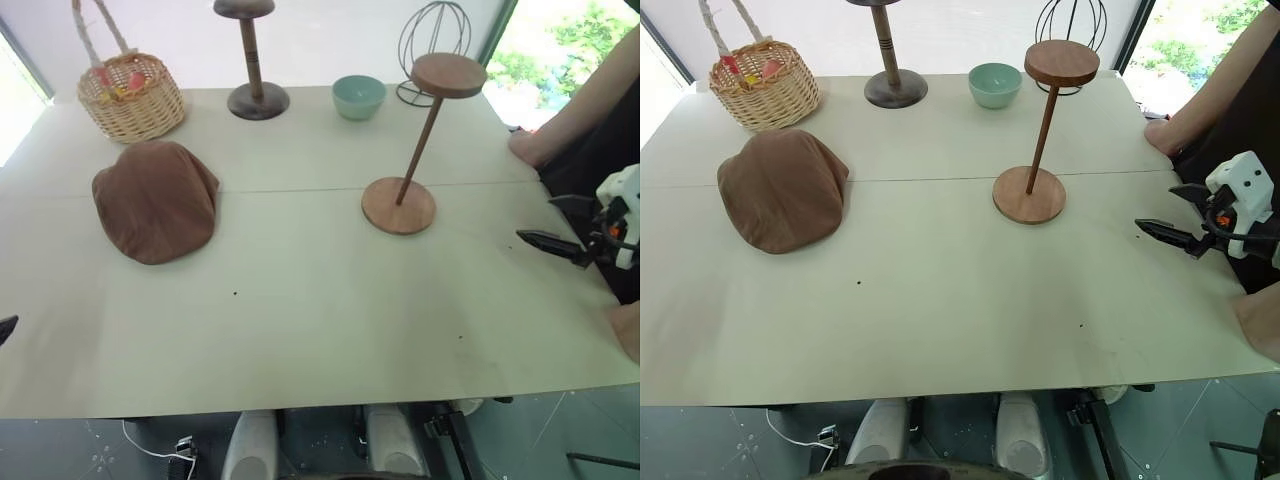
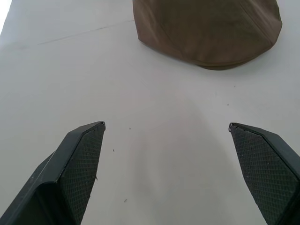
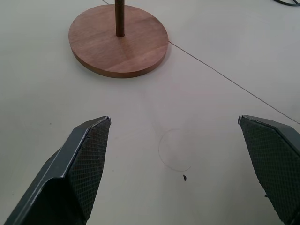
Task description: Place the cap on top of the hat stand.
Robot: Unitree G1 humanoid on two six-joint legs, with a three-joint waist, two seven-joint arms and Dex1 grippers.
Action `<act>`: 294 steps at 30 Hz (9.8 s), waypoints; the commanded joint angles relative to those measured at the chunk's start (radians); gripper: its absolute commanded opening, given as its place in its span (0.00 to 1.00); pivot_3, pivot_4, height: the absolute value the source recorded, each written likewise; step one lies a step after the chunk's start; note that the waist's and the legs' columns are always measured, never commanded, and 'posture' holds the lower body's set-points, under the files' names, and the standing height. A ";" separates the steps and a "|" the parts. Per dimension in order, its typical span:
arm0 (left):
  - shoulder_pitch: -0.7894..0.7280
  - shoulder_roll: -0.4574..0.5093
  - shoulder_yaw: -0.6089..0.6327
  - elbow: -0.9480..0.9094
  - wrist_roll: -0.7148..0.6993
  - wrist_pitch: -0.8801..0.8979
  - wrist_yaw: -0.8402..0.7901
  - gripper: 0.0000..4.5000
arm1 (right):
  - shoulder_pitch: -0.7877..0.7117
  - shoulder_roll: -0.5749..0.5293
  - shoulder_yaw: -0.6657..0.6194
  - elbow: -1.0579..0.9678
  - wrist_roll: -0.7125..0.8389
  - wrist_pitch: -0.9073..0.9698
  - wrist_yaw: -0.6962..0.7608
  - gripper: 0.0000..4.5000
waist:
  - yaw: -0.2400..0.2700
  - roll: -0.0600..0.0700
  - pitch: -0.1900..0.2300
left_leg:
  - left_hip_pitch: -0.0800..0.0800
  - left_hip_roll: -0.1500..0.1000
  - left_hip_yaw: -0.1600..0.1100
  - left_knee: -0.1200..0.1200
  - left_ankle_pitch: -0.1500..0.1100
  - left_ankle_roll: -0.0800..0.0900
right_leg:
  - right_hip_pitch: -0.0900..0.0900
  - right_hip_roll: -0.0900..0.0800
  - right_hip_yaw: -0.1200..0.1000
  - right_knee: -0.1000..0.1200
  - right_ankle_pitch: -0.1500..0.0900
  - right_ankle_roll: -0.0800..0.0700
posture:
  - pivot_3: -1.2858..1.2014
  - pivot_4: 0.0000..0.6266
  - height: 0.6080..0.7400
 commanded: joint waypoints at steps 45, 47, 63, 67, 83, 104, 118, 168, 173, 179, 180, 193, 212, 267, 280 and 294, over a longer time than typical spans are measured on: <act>-0.428 0.067 -0.885 -0.186 0.762 -0.318 0.500 0.99 | -0.304 -0.068 -0.014 -0.716 0.657 0.707 -0.061 1.00 | 0.010 0.002 -0.001 | 0.001 0.001 0.000 0.000 0.002 0.003 | 0.005 0.001 0.000 0.002 0.001 0.000 | 0.52 0.24 0.91; -0.462 0.055 -0.938 -0.165 0.807 -0.336 0.520 0.99 | -0.307 -0.070 -0.014 -0.725 0.672 0.716 -0.086 1.00 | 0.011 0.002 -0.001 | 0.000 0.001 0.000 0.000 0.002 0.003 | 0.005 0.001 0.000 0.002 0.001 0.000 | 0.52 0.24 0.91; -0.663 -0.008 -1.195 0.114 1.155 -0.452 0.688 0.99 | -0.337 -0.064 -0.012 -0.753 0.798 0.754 -0.255 1.00 | 0.012 0.003 -0.001 | 0.001 0.001 0.000 0.001 0.002 0.004 | 0.006 0.001 0.000 0.005 0.001 0.000 | 0.52 0.24 0.91; -0.733 -0.035 -1.212 0.181 1.197 -0.434 0.719 0.99 | -0.330 -0.063 -0.007 -0.751 0.797 0.742 -0.271 1.00 | 0.016 0.002 -0.001 | 0.001 0.001 0.000 0.002 0.002 0.004 | 0.006 0.001 0.000 0.006 0.001 0.000 | 0.52 0.24 0.91; -0.988 -0.059 -1.298 0.493 1.276 -0.516 0.832 0.99 | -0.311 -0.052 -0.008 -0.748 0.783 0.709 -0.284 1.00 | 0.033 0.002 -0.001 | 0.001 0.001 0.000 0.003 0.002 0.004 | 0.006 0.001 0.000 0.007 0.002 0.002 | 0.52 0.24 0.91; -1.083 -0.041 -1.301 0.618 1.235 -0.610 0.879 0.01 | -0.311 -0.057 -0.023 -0.741 0.806 0.704 -0.309 1.00 | 0.033 0.002 -0.001 | 0.001 0.001 -0.001 0.005 0.002 0.004 | 0.007 0.001 0.000 0.007 0.004 0.005 | 0.52 0.24 0.91; -1.233 0.020 -1.162 0.380 1.038 -0.713 0.750 0.01 | -0.277 -0.150 -0.084 -0.655 0.701 0.655 -0.244 1.00 | 0.040 0.000 -0.001 | -0.001 0.000 -0.001 0.008 0.002 0.004 | 0.008 0.001 0.000 0.006 0.003 0.004 | 0.52 0.24 0.91; -1.723 -0.498 -1.456 0.675 0.946 -1.169 0.546 0.99 | -0.030 -0.137 -0.383 -0.771 0.730 0.692 -0.417 1.00 | 0.034 0.001 0.000 | -0.001 0.000 -0.001 0.014 0.000 0.008 | 0.011 0.001 0.002 0.005 0.005 0.008 | 0.52 0.24 0.91; -1.662 -0.414 -1.382 0.523 0.824 -1.069 0.421 0.99 | -0.007 -0.133 -0.373 -0.784 0.720 0.679 -0.417 1.00 | 0.034 0.001 0.000 | -0.001 0.000 -0.001 0.015 0.000 0.008 | 0.011 0.001 0.002 0.006 0.005 0.008 | 0.52 0.24 0.91; -1.709 -0.368 -1.238 0.599 0.602 -0.811 0.268 0.99 | 0.017 -0.141 -0.330 -0.809 0.664 0.644 -0.413 1.00 | 0.034 0.001 0.000 | -0.001 -0.001 -0.001 0.017 0.000 0.008 | 0.013 0.001 0.002 0.006 0.005 0.008 | 0.52 0.24 0.91; -1.717 -0.364 -1.199 0.592 0.501 -0.688 0.187 0.99 | 0.015 -0.146 -0.317 -0.818 0.649 0.635 -0.417 1.00 | 0.033 0.001 0.000 | -0.001 -0.001 -0.002 0.017 0.000 0.008 | 0.013 0.001 0.002 0.006 0.005 0.008 | 0.52 0.24 0.91; -1.872 0.013 -1.163 0.612 -0.017 0.332 -0.609 0.99 | -0.390 -0.108 0.202 -1.040 0.425 0.677 -0.729 1.00 | 0.007 0.002 0.000 | 0.000 -0.001 -0.003 0.015 0.000 0.008 | 0.010 0.002 0.001 0.009 0.002 0.008 | 0.52 0.24 0.91; -1.962 0.055 -1.447 0.745 -0.118 0.136 -0.653 0.99 | -0.669 0.036 0.897 -0.759 -0.586 0.396 -0.672 1.00 | 0.001 0.002 0.000 | -0.017 -0.001 -0.004 0.018 0.000 0.009 | -0.007 0.002 0.002 0.018 0.002 0.010 | 0.52 0.24 0.91; -1.986 0.042 -1.324 0.806 0.000 0.145 -0.653 1.00 | -0.468 0.118 0.263 0.327 -0.627 -1.720 -0.759 0.01 | 0.000 0.002 0.001 | -0.014 -0.001 -0.004 0.018 0.001 0.008 | -0.004 0.002 0.002 0.018 0.003 0.014 | 0.52 0.24 0.91; -2.040 0.022 -1.352 0.856 0.021 0.146 -0.653 1.00 | -0.436 0.138 0.279 0.369 -0.601 -1.555 -0.828 0.47 | 0.002 0.001 0.001 | -0.004 -0.002 -0.004 0.016 0.001 0.008 | 0.006 0.002 0.003 0.017 0.003 0.014 | 0.52 0.24 0.91; -1.962 0.039 -1.325 0.790 0.003 0.156 -0.653 1.00 | 0.104 -0.040 0.062 -0.192 -0.463 -1.264 -0.728 0.79 | 0.006 0.001 0.001 | 0.001 -0.002 -0.004 0.016 0.001 0.008 | 0.010 0.002 0.004 0.018 0.001 0.012 | 0.52 0.24 0.91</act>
